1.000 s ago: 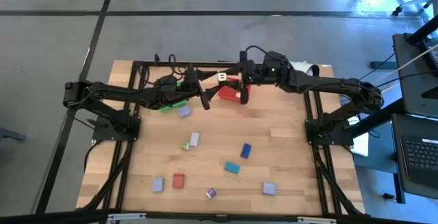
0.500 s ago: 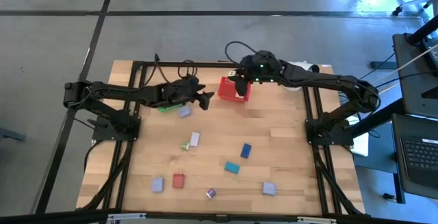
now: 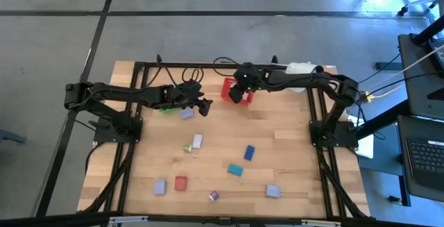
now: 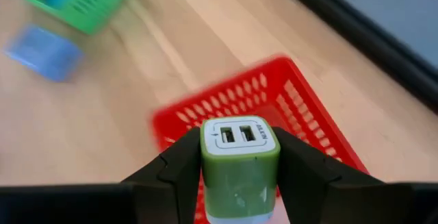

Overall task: Pick & Place Office items
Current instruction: Put the top green charger adapter into the red bin, then put the top left purple charger adapter into the red bin

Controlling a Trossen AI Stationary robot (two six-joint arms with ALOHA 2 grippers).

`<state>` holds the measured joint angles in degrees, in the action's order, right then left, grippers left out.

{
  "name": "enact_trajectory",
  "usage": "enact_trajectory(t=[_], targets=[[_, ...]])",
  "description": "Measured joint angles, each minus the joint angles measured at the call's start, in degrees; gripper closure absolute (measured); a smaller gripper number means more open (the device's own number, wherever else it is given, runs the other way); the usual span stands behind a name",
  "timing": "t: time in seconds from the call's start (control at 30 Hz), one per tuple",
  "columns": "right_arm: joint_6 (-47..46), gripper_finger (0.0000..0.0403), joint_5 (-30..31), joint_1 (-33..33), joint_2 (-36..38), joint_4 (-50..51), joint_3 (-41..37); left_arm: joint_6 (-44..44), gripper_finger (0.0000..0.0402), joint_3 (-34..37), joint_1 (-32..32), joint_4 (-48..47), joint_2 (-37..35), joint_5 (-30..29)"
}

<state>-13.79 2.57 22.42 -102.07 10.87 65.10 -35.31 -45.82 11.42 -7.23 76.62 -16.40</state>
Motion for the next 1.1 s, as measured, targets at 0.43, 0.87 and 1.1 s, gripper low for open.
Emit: enact_trajectory(t=[0.43,0.87,1.1], targets=[[-0.8,0.021,-0.4,0.4,-3.2,-0.1,0.0,1.7,0.0111,0.0,0.0,-12.9,0.0,6.4],[-0.8,0.0112,-0.6,0.8,-0.3,0.1,0.0,19.2,0.0111,0.5,-2.3,-28.3,0.0,8.2],[-0.8,0.0102,-0.5,0.8,4.8,0.3,0.0,20.1,0.0111,4.9,-2.0,-27.1,0.0,6.6]])
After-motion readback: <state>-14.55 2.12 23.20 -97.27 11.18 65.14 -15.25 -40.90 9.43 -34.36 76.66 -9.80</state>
